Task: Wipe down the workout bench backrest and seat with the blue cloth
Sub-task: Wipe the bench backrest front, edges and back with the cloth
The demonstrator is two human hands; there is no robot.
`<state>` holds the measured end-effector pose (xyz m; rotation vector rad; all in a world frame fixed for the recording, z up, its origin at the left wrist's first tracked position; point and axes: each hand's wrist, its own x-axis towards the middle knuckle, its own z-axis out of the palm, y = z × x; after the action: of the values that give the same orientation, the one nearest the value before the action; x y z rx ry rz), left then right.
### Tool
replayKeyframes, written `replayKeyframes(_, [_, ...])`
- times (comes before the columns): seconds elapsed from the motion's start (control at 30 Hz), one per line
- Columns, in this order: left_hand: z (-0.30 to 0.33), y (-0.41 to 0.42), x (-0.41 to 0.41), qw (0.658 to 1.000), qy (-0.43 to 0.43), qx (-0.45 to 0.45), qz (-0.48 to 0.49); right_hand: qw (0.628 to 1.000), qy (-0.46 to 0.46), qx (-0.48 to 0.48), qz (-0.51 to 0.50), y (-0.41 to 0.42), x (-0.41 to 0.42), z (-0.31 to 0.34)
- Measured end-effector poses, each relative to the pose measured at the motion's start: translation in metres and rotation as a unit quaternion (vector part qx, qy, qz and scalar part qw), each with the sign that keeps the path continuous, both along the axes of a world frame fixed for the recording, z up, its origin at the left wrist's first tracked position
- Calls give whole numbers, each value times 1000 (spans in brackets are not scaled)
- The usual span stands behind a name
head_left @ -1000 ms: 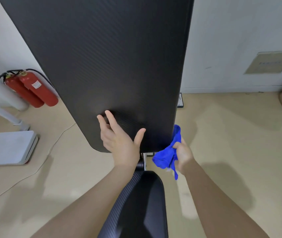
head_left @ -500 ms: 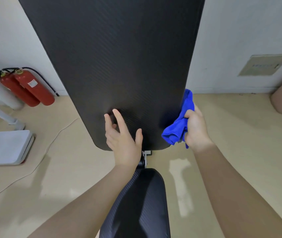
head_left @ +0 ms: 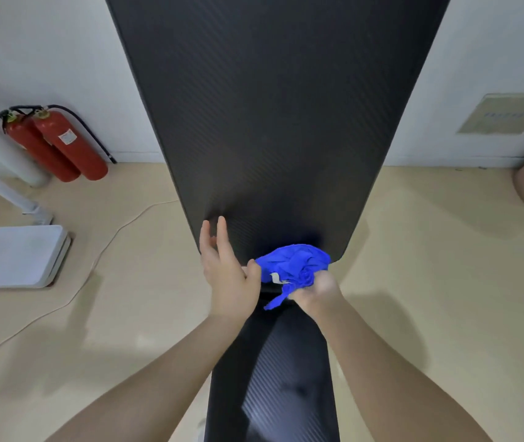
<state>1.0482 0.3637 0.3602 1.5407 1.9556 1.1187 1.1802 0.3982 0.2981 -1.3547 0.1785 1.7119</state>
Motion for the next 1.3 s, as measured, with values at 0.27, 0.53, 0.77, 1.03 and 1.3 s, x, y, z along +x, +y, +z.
replayKeyframes(0.27, [15, 19, -56, 998, -40, -17, 50, 999, 28, -14, 8, -15, -61, 22])
replayKeyframes(0.53, [22, 34, -75, 976, -197, -88, -26, 915, -328, 149, -182, 1, -6, 40])
replayKeyframes(0.77, [23, 33, -104, 949, -240, -152, -137, 741, -640, 204, 12, -11, -119, 45])
replayKeyframes(1.03, [32, 34, -112, 930, -277, -171, -171, 709, -647, 278, -41, -6, -103, 80])
replayKeyframes(1.3, [30, 31, -110, 929, -265, -194, -168, 624, -739, 253, -10, 5, -97, 101])
